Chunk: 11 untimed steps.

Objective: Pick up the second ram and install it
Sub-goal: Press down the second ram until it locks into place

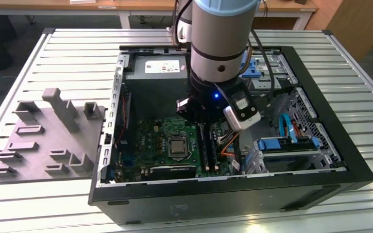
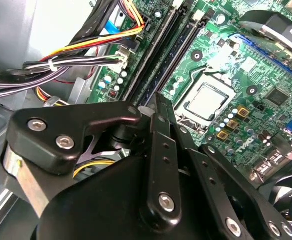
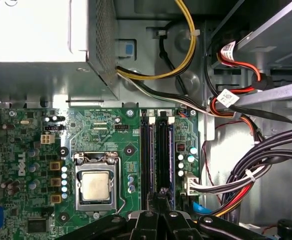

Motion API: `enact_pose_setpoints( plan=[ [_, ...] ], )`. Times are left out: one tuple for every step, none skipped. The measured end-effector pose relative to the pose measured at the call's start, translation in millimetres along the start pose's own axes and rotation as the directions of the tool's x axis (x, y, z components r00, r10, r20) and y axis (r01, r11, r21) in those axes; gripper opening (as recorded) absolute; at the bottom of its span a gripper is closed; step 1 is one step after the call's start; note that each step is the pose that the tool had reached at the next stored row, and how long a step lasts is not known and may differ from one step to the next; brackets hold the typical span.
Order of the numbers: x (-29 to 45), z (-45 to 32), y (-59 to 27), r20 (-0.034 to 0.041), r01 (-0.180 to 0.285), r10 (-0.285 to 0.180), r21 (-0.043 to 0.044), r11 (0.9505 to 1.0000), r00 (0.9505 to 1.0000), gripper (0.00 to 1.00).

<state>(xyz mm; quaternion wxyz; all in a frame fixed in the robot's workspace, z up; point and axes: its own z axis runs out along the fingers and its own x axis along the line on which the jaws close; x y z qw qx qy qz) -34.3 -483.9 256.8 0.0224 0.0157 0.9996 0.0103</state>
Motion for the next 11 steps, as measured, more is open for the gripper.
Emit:
enact_pose_setpoints(
  plan=[
    [0.0, -0.2, 0.0, 0.0000, 0.000, 0.000, 0.0001, 1.0000, 1.0000, 0.11],
    [0.0, -0.4, 0.0, 0.0000, 0.000, 0.000, 0.0000, 1.0000, 1.0000, 0.11],
    [0.0, -0.6, 0.0, 0.0000, 0.000, 0.000, 0.0001, 1.0000, 1.0000, 0.11],
    [0.0, -0.8, 0.0, 0.0000, 0.000, 0.000, 0.0000, 1.0000, 1.0000, 0.11],
    [0.0, -1.0, 0.0, 0.0000, 0.000, 0.000, 0.0001, 1.0000, 1.0000, 0.11],
    [0.0, -1.1, 0.0, 0.0000, 0.000, 0.000, 0.0000, 1.0000, 1.0000, 0.11],
    [0.0, -1.3, 0.0, 0.0000, 0.000, 0.000, 0.0000, 1.0000, 1.0000, 0.11],
    [-0.1, -1.5, 0.0, 0.0000, 0.000, 0.000, 0.0000, 1.0000, 1.0000, 0.11],
    [-0.1, -1.7, 0.0, 0.0000, 0.000, 0.000, 0.0001, 1.0000, 1.0000, 0.11],
    [-0.1, -1.9, 0.1, 0.0000, 0.000, 0.000, 0.0001, 1.0000, 1.0000, 0.11],
    [-0.1, -2.1, 0.1, 0.0000, 0.000, 0.000, 0.0001, 1.0000, 1.0000, 0.11]
  ],
)
